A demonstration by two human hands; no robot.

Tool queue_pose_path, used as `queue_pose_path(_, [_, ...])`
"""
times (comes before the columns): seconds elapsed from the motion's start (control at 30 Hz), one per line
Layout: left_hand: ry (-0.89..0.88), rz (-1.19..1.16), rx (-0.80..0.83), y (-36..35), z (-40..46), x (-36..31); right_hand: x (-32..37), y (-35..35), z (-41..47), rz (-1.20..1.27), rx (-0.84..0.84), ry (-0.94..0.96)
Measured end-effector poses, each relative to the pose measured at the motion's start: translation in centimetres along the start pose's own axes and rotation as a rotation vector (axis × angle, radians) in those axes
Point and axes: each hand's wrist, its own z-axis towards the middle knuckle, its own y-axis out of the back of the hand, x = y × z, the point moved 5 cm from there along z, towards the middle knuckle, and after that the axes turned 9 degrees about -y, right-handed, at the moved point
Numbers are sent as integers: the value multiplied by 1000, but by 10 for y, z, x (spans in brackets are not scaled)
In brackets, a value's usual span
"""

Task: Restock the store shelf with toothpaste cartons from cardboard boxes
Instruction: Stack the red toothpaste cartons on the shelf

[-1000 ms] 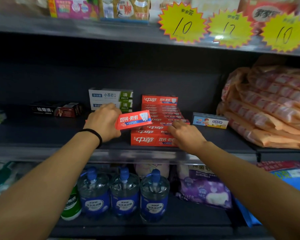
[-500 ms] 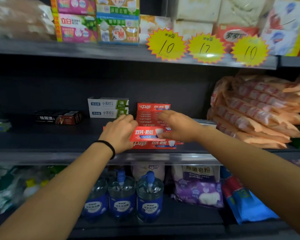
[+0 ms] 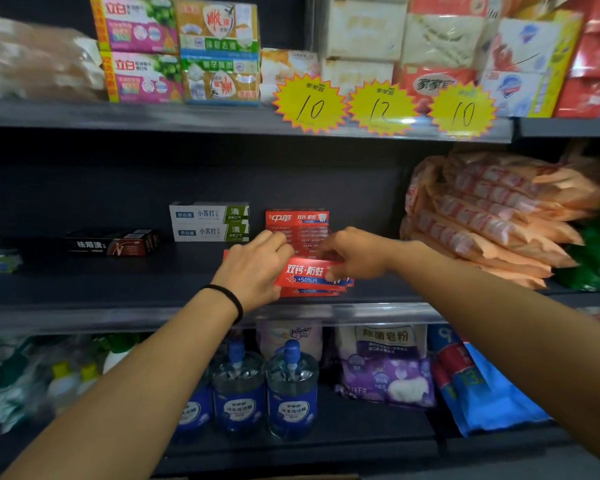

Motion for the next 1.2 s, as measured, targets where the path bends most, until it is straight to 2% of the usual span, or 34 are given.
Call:
queue_pose_path(0.23, [-14,-196,26,-7,7,8,-12,6,0,-23,-84,-63])
queue_pose_path(0.4, [149,-338,119,-17,10,47,-31,10,0,-25,-163,-99])
queue_pose_path(0.5, [180,-378,135,-25,17,63,-41,9,8,-40,-194,-115])
queue_pose_path(0.77, [187,-359,152,-63,60,89,-65,2,60,-62,-242,-138])
queue_pose_path(1.0, [219,-350,150,-123,112,127,-99,-9,136,-77,-248,-194])
queue_pose_path(1.2, [177,-324,125,-171,150,155,-124,-20,195,-87,-281,-173])
